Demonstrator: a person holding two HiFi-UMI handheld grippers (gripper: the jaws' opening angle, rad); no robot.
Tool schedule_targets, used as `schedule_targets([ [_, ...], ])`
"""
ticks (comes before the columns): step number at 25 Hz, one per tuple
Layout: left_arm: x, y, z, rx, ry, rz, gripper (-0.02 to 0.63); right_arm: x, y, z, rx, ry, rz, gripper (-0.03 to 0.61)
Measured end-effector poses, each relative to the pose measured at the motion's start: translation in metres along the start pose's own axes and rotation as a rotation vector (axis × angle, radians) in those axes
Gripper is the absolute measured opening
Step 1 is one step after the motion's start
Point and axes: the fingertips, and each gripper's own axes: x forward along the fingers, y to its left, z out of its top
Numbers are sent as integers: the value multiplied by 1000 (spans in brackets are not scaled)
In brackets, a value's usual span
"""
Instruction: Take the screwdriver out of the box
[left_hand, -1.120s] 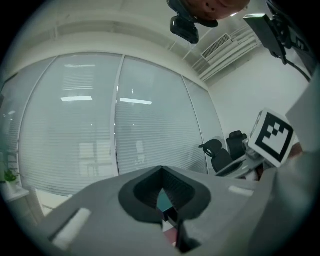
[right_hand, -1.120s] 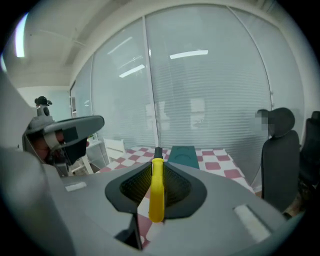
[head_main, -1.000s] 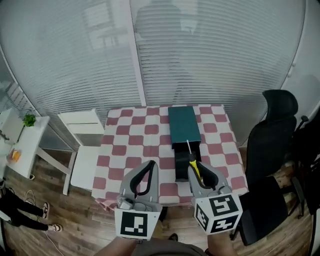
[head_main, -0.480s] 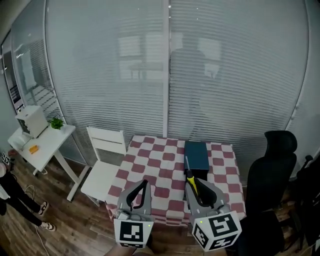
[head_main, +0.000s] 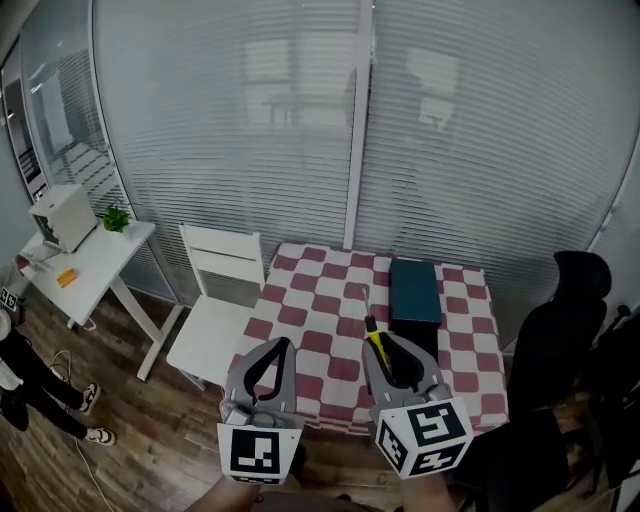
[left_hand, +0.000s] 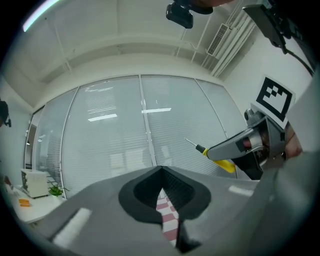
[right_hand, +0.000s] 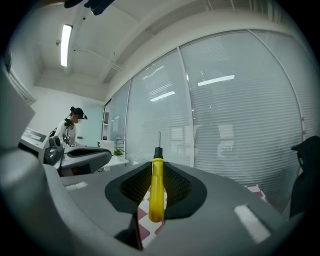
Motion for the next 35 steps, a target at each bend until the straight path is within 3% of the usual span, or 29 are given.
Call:
schedule_targets([
  [8,39,35,-40,-57,74,-59,0,70,-6,-54,74,137,-47,95],
  [22,92,75,-160,-131,283,-115,0,158,-32,-225,151,473,-147,95],
  [29,101,85,-197,-137,347,-121,0,175,-40,-272,170,589,-188,97],
  [35,101,90,-206,-143,366,-112,0,176,-37,-294,194,653,-189,100],
])
